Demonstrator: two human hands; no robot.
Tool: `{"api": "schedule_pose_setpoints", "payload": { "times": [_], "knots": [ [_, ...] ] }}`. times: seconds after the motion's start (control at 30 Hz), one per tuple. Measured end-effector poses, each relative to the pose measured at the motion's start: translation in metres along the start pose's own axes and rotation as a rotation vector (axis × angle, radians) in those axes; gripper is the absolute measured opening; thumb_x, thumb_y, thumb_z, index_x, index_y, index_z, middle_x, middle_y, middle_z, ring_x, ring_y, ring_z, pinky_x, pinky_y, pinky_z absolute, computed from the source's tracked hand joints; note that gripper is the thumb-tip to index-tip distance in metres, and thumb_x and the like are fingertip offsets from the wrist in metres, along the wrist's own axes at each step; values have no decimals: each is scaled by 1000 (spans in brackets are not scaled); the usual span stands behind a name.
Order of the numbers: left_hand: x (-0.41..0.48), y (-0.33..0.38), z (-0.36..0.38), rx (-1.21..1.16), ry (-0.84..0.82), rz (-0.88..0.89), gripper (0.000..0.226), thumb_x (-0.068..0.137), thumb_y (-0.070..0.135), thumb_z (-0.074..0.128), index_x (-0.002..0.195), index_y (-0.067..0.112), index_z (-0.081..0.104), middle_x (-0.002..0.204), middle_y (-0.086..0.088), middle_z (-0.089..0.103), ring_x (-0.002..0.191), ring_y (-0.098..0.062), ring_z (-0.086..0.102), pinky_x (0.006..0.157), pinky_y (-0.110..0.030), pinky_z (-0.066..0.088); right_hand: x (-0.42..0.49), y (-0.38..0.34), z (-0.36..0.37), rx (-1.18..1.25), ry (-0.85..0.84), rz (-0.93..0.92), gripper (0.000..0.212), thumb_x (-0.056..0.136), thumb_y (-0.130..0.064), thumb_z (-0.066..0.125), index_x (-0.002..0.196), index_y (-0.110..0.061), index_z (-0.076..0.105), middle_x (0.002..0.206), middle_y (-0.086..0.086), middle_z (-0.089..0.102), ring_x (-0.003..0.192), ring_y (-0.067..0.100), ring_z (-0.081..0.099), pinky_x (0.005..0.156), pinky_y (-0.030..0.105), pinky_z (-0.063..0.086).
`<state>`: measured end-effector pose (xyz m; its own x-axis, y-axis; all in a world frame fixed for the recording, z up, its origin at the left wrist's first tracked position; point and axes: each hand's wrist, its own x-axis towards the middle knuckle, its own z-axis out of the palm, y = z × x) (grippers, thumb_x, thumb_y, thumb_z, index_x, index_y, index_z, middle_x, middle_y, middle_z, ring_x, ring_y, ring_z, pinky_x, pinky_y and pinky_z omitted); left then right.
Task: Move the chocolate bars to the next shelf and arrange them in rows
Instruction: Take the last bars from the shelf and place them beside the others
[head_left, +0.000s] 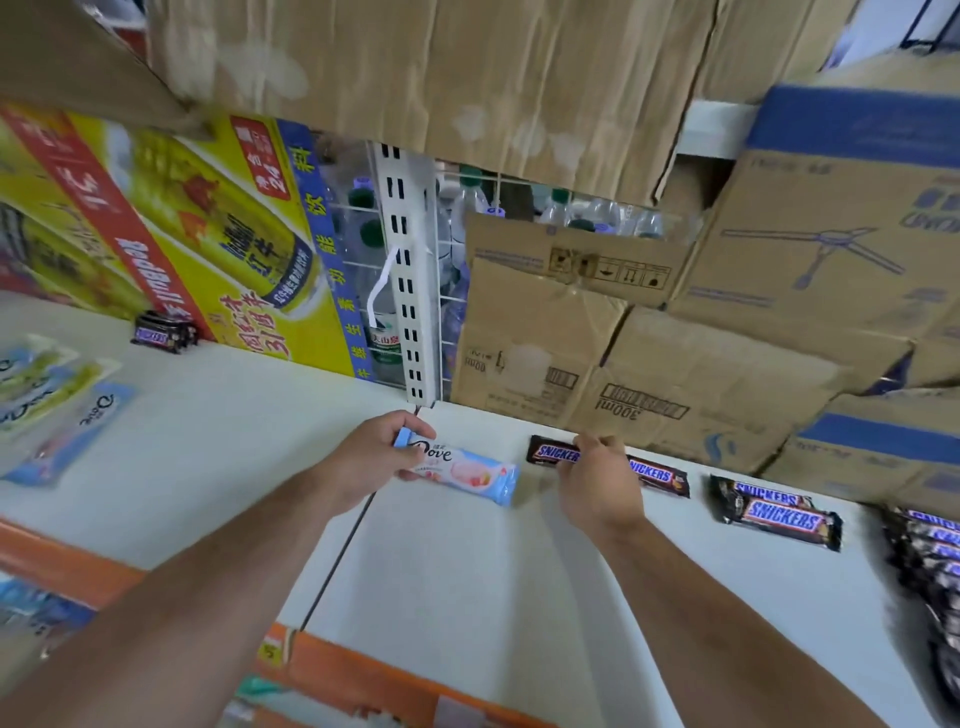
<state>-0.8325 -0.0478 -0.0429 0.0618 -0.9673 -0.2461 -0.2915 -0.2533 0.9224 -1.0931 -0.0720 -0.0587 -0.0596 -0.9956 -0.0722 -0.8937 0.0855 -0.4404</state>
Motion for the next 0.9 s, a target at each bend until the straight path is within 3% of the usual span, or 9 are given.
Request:
{"api": "schedule_pose_setpoints", "payload": {
  "times": [0.17,0.4,0.57,0.7,0.9],
  "knots": [
    [4,-1,-1,-53,-15,-16,20,89,-8,60,93,12,63,93,-13,67,76,-21,66,63,-24,55,2,3,5,57,15,16,25,94,-20,50,117,-11,55,118,11,53,101,30,55,73,29,35],
    [7,-3,-6,-78,-77,-18,19,90,-8,58,95,10,62,96,-14,68,81,-23,66,60,-22,54,-5,-4,1,55,36,30,26,94,-19,50,118,-11,52,120,12,50,101,31,55,73,29,37],
    [11,4,-3,-140,-101,-55,21,89,-10,57,92,10,63,98,-18,67,84,-30,65,60,-28,55,-37,7,-8,-127,82,-77,29,95,-25,55,119,-11,47,118,7,48,92,28,60,66,31,42],
    [12,17,12,-200,-168,-33,20,91,-10,56,94,9,63,96,-17,67,74,-31,67,59,-27,54,-55,36,-22,-194,157,-31,31,93,-19,55,122,-14,49,120,6,47,88,28,62,62,32,42],
    [14,30,43,-194,-207,-20,19,89,-9,59,95,8,64,103,-16,65,81,-30,67,61,-30,56,-60,77,-47,-262,187,-2,31,95,-15,52,126,-12,47,119,6,45,101,22,55,71,28,47]
  ]
}}
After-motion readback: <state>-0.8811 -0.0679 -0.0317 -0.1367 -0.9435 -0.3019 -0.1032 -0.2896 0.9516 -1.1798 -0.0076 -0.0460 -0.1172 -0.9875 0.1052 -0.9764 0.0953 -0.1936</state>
